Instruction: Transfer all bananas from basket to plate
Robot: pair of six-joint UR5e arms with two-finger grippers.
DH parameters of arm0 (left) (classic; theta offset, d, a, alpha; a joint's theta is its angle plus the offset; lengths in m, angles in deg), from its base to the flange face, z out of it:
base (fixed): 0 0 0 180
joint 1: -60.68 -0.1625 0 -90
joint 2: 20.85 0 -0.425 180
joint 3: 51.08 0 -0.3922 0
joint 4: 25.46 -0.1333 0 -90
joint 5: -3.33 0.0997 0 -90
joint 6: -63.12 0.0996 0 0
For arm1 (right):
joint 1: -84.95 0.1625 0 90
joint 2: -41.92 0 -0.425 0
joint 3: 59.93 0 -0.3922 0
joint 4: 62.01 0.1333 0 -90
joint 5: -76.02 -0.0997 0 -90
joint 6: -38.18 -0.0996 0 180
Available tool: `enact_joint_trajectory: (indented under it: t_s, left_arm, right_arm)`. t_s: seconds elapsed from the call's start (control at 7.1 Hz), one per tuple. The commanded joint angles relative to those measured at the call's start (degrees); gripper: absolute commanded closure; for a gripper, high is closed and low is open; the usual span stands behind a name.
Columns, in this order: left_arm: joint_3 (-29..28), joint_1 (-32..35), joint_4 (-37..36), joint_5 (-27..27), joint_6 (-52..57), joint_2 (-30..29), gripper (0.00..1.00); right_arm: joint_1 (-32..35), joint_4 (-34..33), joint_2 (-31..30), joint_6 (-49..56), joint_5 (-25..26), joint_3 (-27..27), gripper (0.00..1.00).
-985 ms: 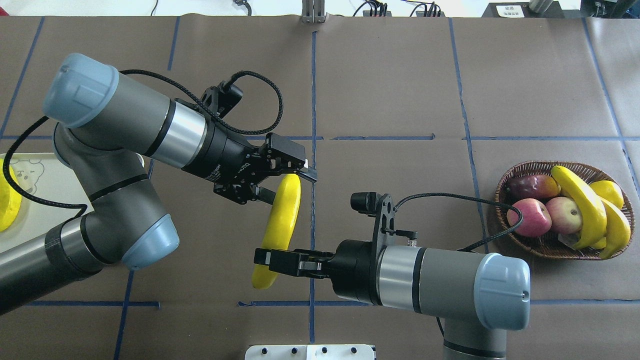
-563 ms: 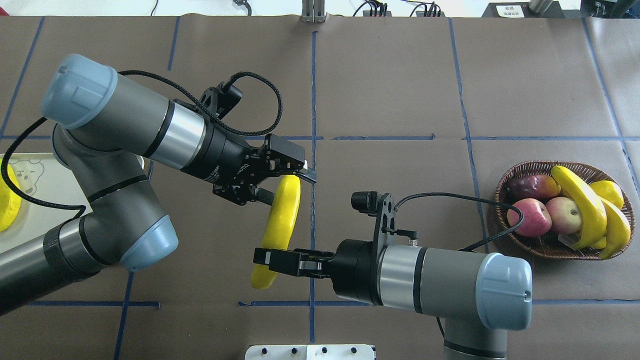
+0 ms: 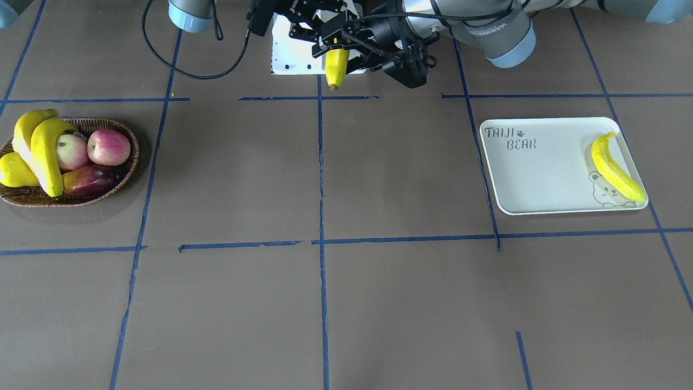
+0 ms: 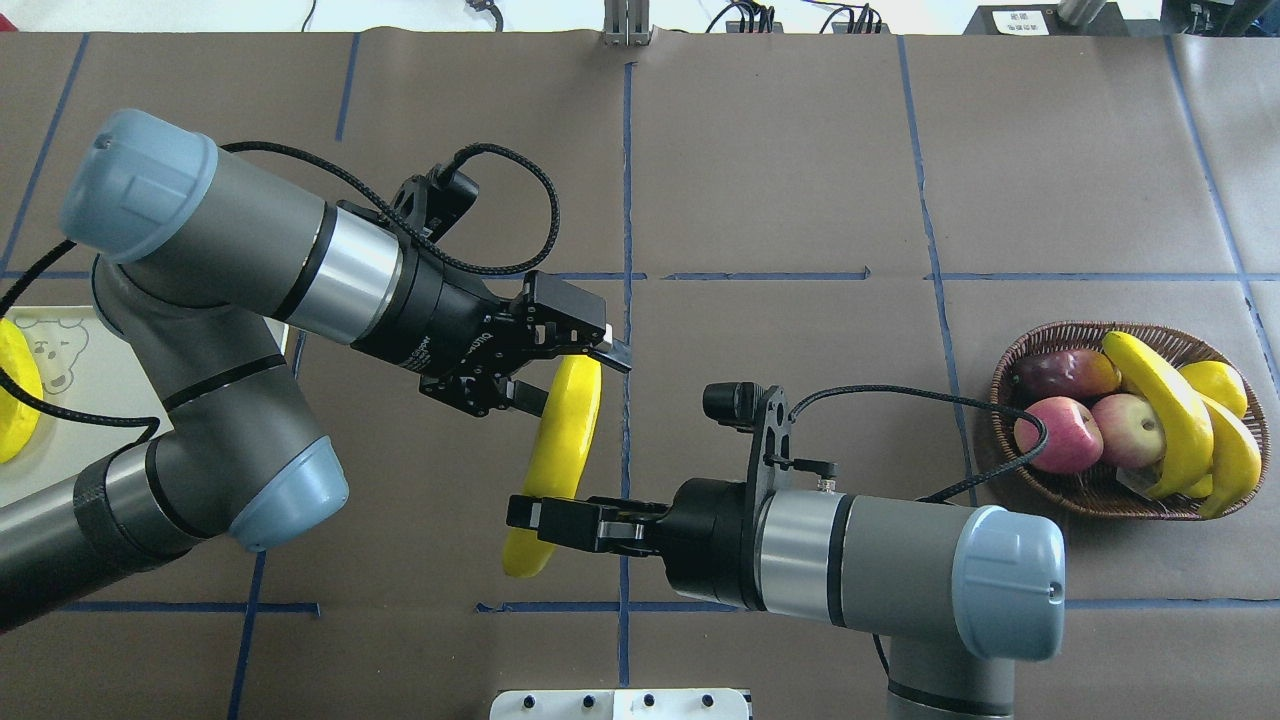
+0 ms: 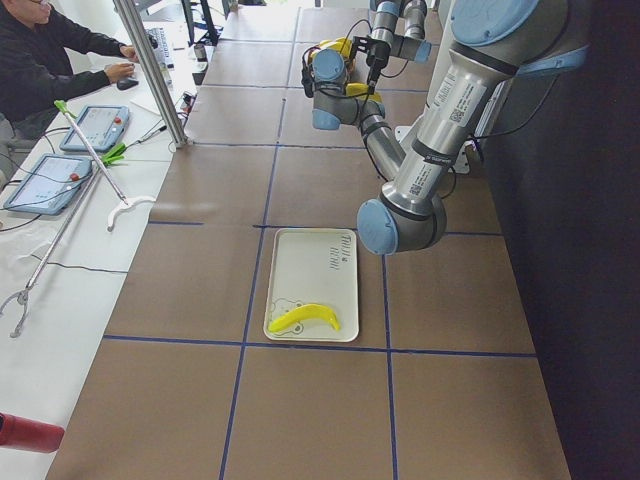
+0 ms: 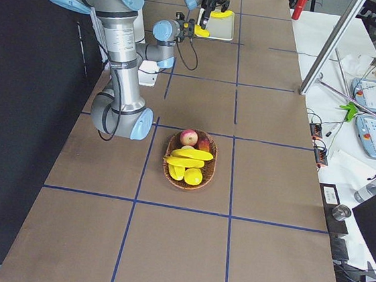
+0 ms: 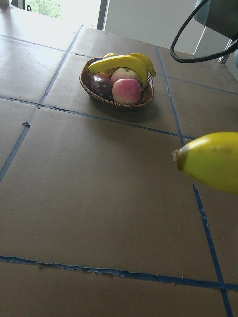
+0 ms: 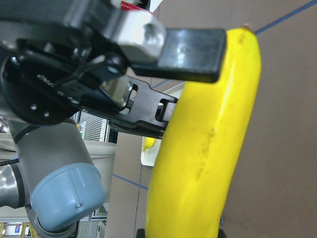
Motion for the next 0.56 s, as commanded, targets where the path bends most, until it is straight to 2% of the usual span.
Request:
enact_joint_trajectory:
  t_s: [0.0, 0.14, 0.28, 0.42]
  left_arm:
    - [-0.4, -0.5, -0.1, 0.1, -3.6, 0.4, 1.0]
    - [-0.2, -0.5, -0.3, 0.0, -4.0, 0.4, 1.0]
    - [-0.1, -0.5, -0.3, -0.1, -4.1, 0.4, 1.0]
    - [0.1, -0.5, -0.3, -0.1, -4.1, 0.4, 1.0]
  right_arm:
    - [0.0, 0.0, 0.1, 0.0, 0.0, 0.1, 0.96]
    - [0.0, 0.1, 0.7, -0.6, 0.1, 0.2, 0.6]
    - [0.1, -0.1, 1.4, -0.7, 0.1, 0.1, 0.01]
    - [0.2, -0.1, 1.4, -0.7, 0.1, 0.2, 0.0]
